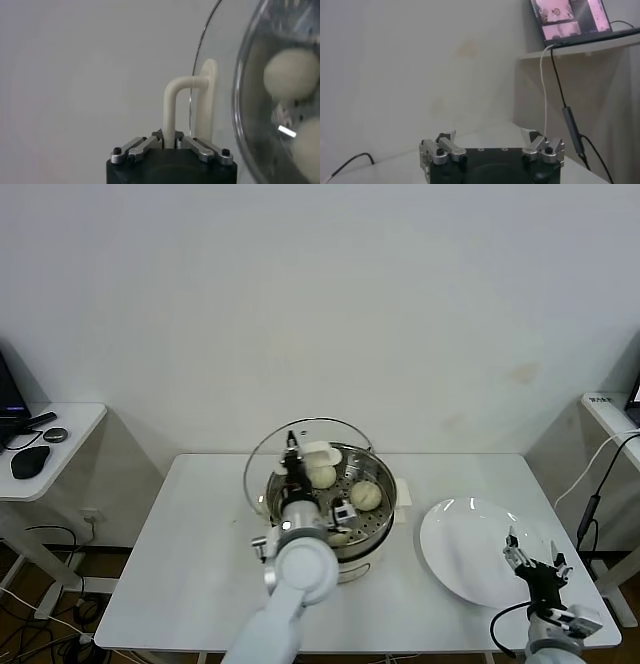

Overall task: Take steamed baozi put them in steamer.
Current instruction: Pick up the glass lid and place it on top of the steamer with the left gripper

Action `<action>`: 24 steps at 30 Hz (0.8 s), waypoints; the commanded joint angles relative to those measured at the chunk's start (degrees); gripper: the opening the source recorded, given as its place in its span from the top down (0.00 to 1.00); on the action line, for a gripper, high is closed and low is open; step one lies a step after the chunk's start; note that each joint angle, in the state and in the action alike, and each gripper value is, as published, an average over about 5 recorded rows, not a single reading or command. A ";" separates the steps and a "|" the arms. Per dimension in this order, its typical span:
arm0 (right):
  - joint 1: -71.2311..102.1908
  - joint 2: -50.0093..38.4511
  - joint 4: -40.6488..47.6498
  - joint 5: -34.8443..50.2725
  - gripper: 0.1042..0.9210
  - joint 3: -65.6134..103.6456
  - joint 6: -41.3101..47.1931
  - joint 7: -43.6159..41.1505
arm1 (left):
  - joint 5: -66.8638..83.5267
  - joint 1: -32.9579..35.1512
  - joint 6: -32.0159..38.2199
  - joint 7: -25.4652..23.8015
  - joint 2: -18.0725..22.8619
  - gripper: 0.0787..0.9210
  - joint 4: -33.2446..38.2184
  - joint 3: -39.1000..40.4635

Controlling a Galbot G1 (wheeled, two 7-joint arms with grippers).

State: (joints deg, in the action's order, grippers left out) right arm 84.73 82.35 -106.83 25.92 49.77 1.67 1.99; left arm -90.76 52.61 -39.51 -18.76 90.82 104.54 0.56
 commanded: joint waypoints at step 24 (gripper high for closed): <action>0.15 0.46 0.34 -0.39 0.12 -0.31 0.21 -0.15 | -3.86 -1.25 -0.14 -1.62 0.38 0.89 -7.98 7.13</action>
State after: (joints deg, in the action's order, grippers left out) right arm 84.88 82.67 -106.72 25.52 49.56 1.92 1.88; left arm -93.60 51.36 -39.64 -19.71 91.29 98.23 7.34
